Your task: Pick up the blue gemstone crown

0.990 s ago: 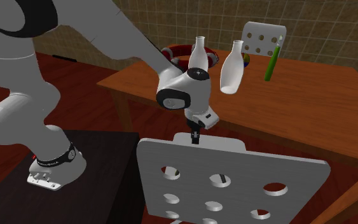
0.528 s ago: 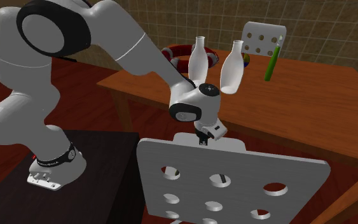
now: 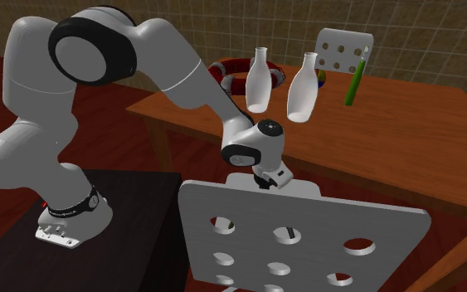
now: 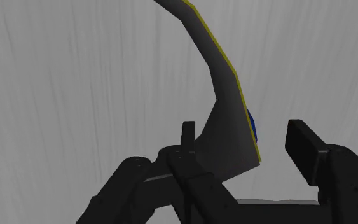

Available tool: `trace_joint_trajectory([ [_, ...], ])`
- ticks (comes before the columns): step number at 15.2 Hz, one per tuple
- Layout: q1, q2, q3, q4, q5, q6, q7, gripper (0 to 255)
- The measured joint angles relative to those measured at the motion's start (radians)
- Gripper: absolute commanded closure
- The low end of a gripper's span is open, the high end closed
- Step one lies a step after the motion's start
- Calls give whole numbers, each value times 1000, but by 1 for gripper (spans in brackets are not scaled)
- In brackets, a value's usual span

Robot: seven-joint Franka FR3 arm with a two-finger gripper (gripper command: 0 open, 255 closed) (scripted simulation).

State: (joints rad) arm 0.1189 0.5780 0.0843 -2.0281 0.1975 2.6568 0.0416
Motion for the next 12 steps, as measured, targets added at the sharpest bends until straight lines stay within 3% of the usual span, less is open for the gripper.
trace_joint_trajectory([
  [12, 0, -24, -1, -4, -2, -21, 3, 255],
])
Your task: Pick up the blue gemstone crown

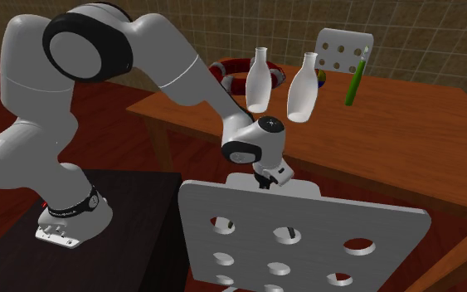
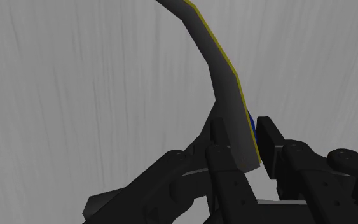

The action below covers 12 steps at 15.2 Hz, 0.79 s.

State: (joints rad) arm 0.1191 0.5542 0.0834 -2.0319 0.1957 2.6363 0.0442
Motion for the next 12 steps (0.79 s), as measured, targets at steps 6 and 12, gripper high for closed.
trace_joint_trajectory([
  [6, -1, -62, -7, -10, -6, -59, 10, 255],
  [12, 2, -129, -10, -20, -11, -115, 23, 255],
])
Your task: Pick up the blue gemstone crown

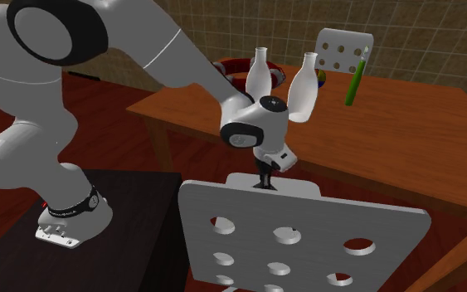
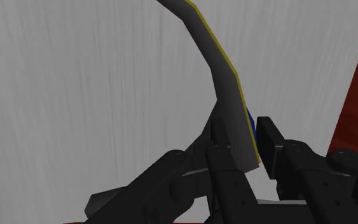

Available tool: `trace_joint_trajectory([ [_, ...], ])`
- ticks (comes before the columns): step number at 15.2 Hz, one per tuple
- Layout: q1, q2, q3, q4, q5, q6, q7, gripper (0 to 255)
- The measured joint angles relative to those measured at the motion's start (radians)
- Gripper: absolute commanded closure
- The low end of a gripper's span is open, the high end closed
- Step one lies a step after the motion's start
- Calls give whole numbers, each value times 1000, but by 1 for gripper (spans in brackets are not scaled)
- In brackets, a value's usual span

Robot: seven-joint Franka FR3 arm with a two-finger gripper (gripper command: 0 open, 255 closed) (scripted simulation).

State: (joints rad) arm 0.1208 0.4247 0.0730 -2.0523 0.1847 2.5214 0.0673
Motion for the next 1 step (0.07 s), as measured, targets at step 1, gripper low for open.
trace_joint_trajectory([
  [1, 1, -7, -1, 0, -1, -7, 2, 255],
])
